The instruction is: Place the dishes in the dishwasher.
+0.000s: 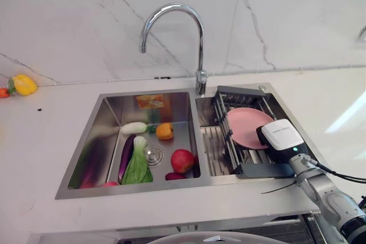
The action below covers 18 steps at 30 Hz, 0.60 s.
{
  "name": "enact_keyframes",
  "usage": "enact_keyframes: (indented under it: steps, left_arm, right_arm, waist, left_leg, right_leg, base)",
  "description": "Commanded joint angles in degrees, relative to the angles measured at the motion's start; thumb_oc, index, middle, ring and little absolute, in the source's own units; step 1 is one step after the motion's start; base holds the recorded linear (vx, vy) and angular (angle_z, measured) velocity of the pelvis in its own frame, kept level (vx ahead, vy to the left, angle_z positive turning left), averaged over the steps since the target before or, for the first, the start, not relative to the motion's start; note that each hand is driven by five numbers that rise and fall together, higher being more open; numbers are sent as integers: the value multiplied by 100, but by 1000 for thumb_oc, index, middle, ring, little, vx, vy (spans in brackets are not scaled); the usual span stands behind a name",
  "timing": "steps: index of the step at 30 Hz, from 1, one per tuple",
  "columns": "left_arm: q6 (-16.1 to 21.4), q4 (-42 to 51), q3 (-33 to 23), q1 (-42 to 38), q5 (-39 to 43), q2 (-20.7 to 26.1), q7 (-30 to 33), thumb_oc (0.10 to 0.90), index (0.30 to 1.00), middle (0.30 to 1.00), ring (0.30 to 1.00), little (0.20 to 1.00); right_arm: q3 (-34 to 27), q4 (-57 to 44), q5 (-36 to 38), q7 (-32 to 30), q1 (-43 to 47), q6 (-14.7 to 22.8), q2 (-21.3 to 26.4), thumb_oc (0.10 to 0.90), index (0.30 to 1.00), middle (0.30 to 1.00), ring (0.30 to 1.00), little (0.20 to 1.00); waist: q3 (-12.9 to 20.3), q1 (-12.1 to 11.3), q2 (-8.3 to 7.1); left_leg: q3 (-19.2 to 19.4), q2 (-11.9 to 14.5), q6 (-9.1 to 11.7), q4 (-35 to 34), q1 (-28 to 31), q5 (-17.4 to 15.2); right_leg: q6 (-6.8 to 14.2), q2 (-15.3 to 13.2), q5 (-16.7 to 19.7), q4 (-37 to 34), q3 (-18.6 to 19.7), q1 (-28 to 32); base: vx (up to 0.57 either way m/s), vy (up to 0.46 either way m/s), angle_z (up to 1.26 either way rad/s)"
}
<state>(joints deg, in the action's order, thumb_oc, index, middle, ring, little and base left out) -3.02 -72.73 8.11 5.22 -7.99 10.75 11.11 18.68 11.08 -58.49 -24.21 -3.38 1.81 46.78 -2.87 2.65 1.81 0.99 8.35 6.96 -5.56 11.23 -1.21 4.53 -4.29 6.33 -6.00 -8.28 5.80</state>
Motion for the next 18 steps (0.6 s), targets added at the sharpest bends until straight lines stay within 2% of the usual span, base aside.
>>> enact_keyframes:
  steps: [1,5,6,8,10,11,18]
  left_arm:
    - [204,-363,319,-564,-51,-232,-57,800,900,900,900,900]
    - [184,-372,321,-596,-39,-265,-20,800,900,900,900,900]
    - [182,-373,282,-585,-57,-278,7,800,900,900,900,900]
    - [179,-377,268,-577,-55,-284,14,800,900,900,900,900]
    - [149,-397,227,-561,-76,-294,19,800,900,900,900,900]
    - [148,-398,232,-566,-78,-296,18,800,900,900,900,900]
    - [117,-379,267,-584,-141,-253,-31,800,900,900,900,900]
  right_arm:
    - [-458,-453,87,-632,418,-95,398,400,300,300,300,300]
    - [-834,-645,242,-920,333,-214,313,400,300,300,300,300]
    - [-1151,-861,388,-1048,271,-251,232,400,300,300,300,300]
    - [-1324,-972,487,-1101,240,-252,189,400,300,300,300,300]
    - [-1901,-1372,711,-1331,221,-291,164,400,300,300,300,300]
    - [-1925,-1395,712,-1319,199,-292,166,400,300,300,300,300]
    - [-2747,-2090,1066,-1556,829,-401,306,400,300,300,300,300]
  waist:
    - [209,-50,-157]
    - [206,-23,-148]
    - [215,-2,-140]
    - [220,-1,-136]
    - [231,9,-128]
    - [227,1,-126]
    - [268,-41,-115]
  left_leg:
    - [247,6,-175,57,45,-563]
    - [267,3,-180,59,54,-559]
    - [279,1,-186,59,61,-567]
    - [288,-1,-189,58,66,-570]
    - [304,-13,-205,62,70,-573]
    - [305,-14,-205,63,70,-574]
    - [330,-42,-233,68,86,-594]
  right_leg:
    - [550,-533,-893,105,-66,105]
    - [557,-536,-887,108,-58,99]
    - [561,-535,-876,106,-39,90]
    - [563,-535,-870,105,-40,85]
    - [563,-536,-858,111,-15,73]
    - [563,-537,-858,112,-14,72]
    - [558,-528,-839,114,34,57]
  base:
    - [0,0,0]
    - [0,0,0]
    - [0,0,0]
    - [0,0,0]
    - [-11,6,-5]
    - [-12,4,-3]
    - [-6,2,-6]
